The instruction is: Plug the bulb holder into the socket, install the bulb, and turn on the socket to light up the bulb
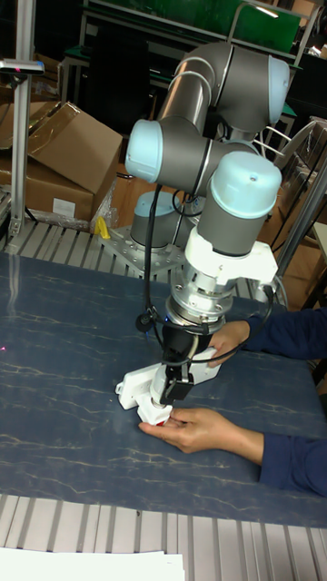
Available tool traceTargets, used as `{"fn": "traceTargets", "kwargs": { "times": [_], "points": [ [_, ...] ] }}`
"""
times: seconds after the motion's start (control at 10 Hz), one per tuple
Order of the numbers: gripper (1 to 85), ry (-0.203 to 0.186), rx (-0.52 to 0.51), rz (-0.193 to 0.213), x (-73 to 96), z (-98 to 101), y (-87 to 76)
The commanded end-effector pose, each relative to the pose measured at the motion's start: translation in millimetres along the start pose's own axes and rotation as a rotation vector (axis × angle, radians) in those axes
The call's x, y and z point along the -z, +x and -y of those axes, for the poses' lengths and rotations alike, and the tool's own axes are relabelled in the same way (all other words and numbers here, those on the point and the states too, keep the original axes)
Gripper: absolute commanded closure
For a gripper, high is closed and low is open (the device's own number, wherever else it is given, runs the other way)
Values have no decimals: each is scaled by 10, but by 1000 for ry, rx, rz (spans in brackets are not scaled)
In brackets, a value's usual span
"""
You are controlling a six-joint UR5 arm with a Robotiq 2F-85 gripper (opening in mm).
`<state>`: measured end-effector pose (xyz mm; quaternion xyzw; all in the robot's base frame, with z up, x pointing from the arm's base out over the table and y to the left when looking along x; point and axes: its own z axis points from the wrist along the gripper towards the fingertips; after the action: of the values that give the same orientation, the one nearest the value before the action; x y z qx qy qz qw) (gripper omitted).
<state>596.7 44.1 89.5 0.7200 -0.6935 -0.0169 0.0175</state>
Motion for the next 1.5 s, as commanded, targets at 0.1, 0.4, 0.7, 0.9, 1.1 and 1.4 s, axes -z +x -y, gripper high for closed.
{"fn": "traceTargets", "kwargs": {
  "times": [0.1, 0.4, 0.7, 0.9, 1.1, 1.4],
  "points": [
    [840, -48, -176, 45, 12, -70, -26],
    [840, -76, -266, 18, 39, -114, 10],
    [840, -81, -309, -4, 58, -104, -22],
    [840, -83, -339, -5, 45, -99, -42],
    [840, -95, -383, 4, 36, -116, -73],
    [840, -110, -480, 25, 14, -111, -125]
  ]
}}
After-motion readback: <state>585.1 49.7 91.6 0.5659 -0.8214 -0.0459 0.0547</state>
